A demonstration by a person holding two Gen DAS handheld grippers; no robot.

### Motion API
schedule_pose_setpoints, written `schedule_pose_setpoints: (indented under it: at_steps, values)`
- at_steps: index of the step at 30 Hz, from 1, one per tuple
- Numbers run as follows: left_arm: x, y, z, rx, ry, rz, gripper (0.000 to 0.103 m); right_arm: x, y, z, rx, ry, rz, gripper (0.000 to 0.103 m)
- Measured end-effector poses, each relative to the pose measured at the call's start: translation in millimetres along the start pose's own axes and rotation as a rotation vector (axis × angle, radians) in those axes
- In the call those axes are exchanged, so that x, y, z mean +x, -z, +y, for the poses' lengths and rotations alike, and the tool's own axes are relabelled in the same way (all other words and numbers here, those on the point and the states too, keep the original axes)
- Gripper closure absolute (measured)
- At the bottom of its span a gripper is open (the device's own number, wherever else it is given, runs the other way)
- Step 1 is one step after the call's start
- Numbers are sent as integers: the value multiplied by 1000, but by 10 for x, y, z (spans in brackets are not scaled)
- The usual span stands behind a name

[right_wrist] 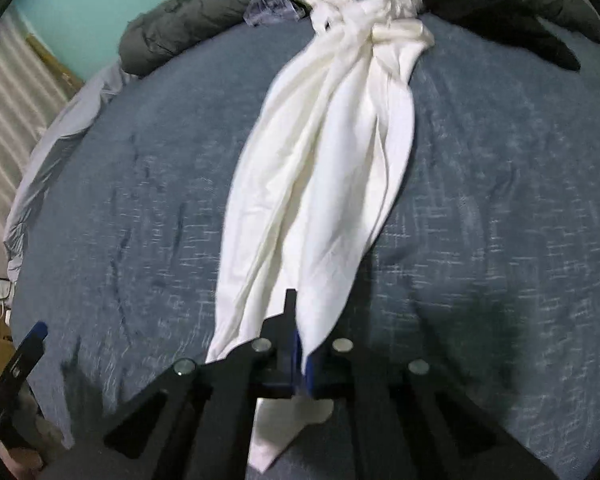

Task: Fold clothes
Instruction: 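Pull the white garment with the right gripper, dragging it out flat, then open the right gripper and release the white garment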

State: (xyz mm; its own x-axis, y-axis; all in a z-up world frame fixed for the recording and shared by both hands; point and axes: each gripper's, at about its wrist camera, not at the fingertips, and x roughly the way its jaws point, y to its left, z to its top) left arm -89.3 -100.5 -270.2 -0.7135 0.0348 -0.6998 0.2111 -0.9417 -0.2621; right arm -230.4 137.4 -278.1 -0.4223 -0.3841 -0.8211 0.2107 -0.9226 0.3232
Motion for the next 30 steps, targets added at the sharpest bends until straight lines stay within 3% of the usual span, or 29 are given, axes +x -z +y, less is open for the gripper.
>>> schedule_pose_setpoints:
  at_steps: [6,10,18,23,25,27,28,29,30]
  values:
    - [-51,4,-60,24,-1,-11,0,-701,186,-63,-72,0,-74,101]
    - [-104,-5,-104,40,2,-29,0,-996,462,4,-148,-14,-28,101]
    - [-103,-12,-70,44,1,-27,0,-1001,1067,354,-177,-231,134,101]
    - [-87,-20,-32,47,-4,-25,0,-855,1061,372,-179,-201,170,98]
    - [-81,-24,-17,49,-6,-24,0,-880,955,252,-135,-142,152,97]
    - [-75,-27,-2,50,-8,-23,0,-982,807,94,-92,-77,99,83]
    - [-66,-35,7,49,-9,-23,0,-1030,711,15,-69,-52,66,60]
    - [-55,-43,15,46,-11,-22,0,-1066,603,-66,-46,-34,30,48]
    - [-44,-50,15,43,-10,-20,0,-1096,495,-154,-22,-18,-4,46]
